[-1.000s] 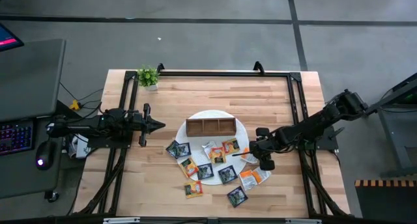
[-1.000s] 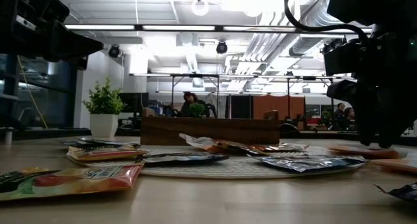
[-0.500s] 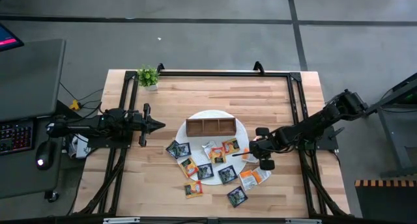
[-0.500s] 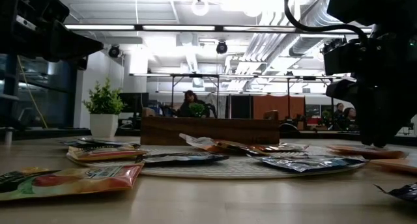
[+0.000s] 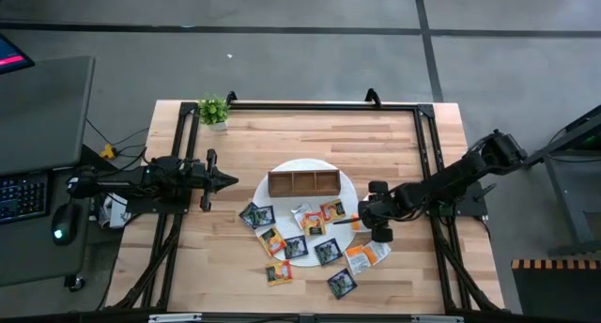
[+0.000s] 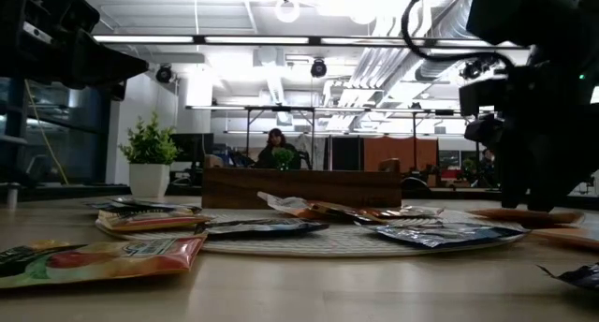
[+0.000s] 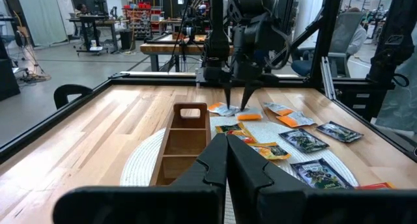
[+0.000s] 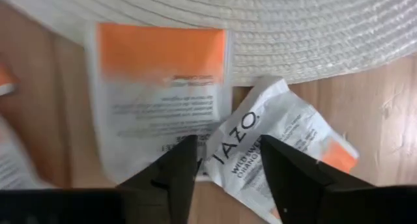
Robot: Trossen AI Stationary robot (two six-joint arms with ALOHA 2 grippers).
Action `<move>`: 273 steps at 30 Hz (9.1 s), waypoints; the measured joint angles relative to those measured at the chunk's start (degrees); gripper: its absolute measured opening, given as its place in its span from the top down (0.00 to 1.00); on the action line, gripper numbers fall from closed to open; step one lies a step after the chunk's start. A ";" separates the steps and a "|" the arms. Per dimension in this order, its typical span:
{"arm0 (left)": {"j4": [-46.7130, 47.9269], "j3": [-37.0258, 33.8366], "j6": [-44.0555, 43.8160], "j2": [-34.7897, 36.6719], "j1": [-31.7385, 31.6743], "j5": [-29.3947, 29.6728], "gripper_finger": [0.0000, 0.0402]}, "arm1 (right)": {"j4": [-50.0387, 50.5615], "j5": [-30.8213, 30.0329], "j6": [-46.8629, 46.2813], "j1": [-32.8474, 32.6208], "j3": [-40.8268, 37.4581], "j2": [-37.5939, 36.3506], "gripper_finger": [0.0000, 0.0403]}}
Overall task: Pick & Place Tea
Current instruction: Put the white tea bag into the right section of the wooden organizer
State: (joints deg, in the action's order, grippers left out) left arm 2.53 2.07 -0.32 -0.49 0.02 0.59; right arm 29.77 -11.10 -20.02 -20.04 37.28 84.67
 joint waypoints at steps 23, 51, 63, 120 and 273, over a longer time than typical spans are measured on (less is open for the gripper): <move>0.01 0.01 0.00 0.00 0.00 0.01 1.00 | -1.61 -3.47 -2.03 0.21 0.04 1.37 0.77; 0.00 0.01 -0.01 -0.02 0.00 -0.01 1.00 | 12.01 -7.04 -7.21 2.55 9.66 -11.06 1.00; 0.01 0.01 -0.02 0.00 0.01 -0.01 1.00 | 9.46 5.56 -5.34 11.21 21.75 -15.15 1.00; 0.01 0.01 0.00 -0.02 -0.01 -0.05 1.00 | -8.63 4.05 -15.74 28.04 21.90 -2.52 1.00; 0.00 0.01 0.00 -0.01 0.01 -0.11 1.00 | -1.00 28.16 29.08 42.37 21.90 6.83 0.96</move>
State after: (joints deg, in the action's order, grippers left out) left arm 2.53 2.09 -0.32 -0.51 0.03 0.48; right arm 28.77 17.06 9.06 22.33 59.18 91.50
